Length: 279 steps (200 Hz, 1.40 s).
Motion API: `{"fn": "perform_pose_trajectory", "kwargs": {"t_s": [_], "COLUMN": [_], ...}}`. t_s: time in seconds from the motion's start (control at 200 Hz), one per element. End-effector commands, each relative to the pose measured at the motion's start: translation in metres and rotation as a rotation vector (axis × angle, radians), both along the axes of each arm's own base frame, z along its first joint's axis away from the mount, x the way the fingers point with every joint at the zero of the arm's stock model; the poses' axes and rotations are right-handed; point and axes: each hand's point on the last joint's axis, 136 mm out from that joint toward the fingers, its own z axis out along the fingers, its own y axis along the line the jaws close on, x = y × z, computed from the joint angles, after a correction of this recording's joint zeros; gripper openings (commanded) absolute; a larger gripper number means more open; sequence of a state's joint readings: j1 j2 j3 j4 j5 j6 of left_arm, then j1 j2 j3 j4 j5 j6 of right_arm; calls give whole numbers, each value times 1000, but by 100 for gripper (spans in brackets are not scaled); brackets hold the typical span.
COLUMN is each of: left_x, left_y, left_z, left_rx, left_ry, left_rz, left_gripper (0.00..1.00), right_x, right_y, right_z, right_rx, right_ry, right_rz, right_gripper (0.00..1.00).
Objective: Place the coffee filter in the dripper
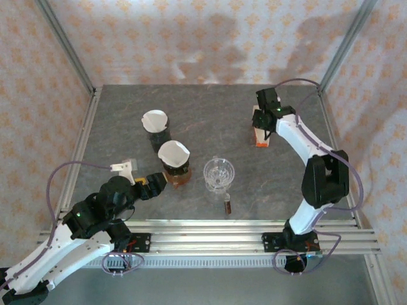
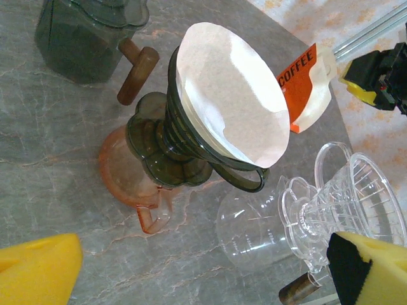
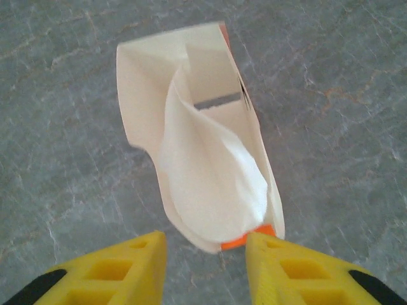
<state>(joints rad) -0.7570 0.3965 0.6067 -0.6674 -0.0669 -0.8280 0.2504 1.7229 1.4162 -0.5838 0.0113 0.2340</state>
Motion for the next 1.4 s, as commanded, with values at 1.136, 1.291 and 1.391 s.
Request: {"fn": "perform_pose_trajectory", "kwargs": {"t_s": [1.136, 1.291, 1.391], "left_x": [13, 13, 13], "left_y": [-2, -1, -2], "left_z": [-10, -11, -12], "left_rx": [67, 68, 65], "left_ry": [7, 9, 11], "left_rz": [23, 25, 26], "left_gripper": [100, 100, 100], "right_x": [45, 43, 42], "right_y": [6, 5, 5], "right_z": [-23, -27, -30], "right_rx": [65, 56, 54], "right_ry": [-27, -15, -9], "right_rz": [-30, -30, -28], "right_gripper": [19, 18, 18]}}
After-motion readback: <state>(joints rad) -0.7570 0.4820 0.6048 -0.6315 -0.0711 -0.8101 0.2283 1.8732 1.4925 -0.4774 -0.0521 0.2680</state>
